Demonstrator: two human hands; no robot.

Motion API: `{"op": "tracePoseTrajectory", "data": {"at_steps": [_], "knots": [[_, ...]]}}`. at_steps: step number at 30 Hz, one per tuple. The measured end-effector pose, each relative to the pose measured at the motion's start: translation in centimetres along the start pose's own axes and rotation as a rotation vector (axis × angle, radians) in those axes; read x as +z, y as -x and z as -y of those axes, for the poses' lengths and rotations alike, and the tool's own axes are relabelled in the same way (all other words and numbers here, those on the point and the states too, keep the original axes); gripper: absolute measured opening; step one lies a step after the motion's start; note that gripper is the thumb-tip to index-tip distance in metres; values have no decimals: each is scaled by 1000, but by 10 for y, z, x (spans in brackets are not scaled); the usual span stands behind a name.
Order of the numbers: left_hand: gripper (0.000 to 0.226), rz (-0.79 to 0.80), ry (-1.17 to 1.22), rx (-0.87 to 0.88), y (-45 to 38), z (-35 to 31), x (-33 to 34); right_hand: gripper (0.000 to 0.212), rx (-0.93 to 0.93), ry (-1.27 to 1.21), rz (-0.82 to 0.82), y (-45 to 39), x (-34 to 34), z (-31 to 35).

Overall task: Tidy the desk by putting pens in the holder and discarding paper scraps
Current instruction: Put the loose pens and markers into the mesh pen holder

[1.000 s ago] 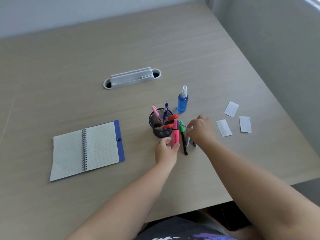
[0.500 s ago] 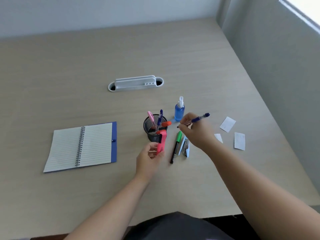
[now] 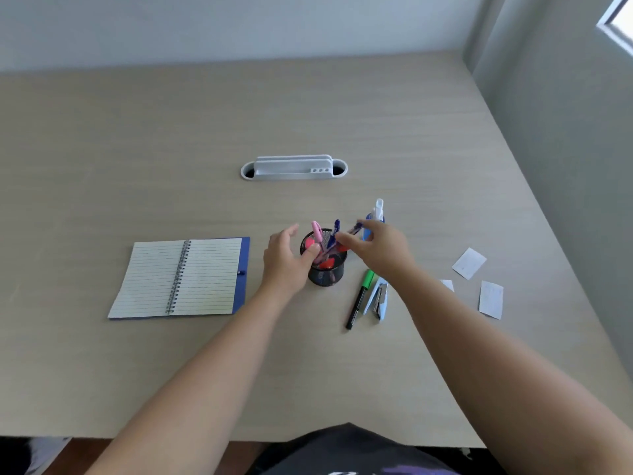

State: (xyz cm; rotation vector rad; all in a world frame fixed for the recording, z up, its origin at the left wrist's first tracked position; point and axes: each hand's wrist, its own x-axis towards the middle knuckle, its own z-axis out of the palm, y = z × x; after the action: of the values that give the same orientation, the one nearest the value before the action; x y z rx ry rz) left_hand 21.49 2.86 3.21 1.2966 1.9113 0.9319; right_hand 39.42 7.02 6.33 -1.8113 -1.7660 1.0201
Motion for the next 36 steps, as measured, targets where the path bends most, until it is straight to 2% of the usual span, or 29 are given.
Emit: {"op": "tracePoseTrajectory", "data": {"at_steps": [2,4,6,8,10,12,13,17,20,24,28,31,33,36], "knots": [[84,39,20,-27,1,4,3,61,53,-144,5,3,-8,-13],[93,15,62,-65,9,10,6,53,184,-353,-36,7,-10,-34],[89,-75,92,-37,20,15,12,44,296,-321,-74,12,-4,-60],[72,-219,134,98,34,19,19,32,365,-174,-41,17,7,-84],[55,-287,107,263,51,19,29,35,421,-96,3,22,17,-98],[45,-217,71,369,70,22,45,43,451,-77,9,25,25,-101],[41,-142,77,355,78,24,54,44,452,-64,11,24,28,-101],[26,219,37,120,84,27,81,36,450,53,64,13,28,-96],[16,311,-175,101,69,24,90,33,452,64,86,11,19,-97],[30,371,-398,110,49,15,95,26,522,-195,26,19,2,-110],[38,474,-451,38,46,6,96,24,563,-506,62,28,-14,-120],[35,607,-372,-18,54,10,79,23,521,-625,14,31,-22,-120],[28,638,-216,-23,62,15,60,22,479,-721,-14,33,-25,-116],[26,481,27,9,67,11,26,18,421,-812,-36,35,-22,-103]]}}
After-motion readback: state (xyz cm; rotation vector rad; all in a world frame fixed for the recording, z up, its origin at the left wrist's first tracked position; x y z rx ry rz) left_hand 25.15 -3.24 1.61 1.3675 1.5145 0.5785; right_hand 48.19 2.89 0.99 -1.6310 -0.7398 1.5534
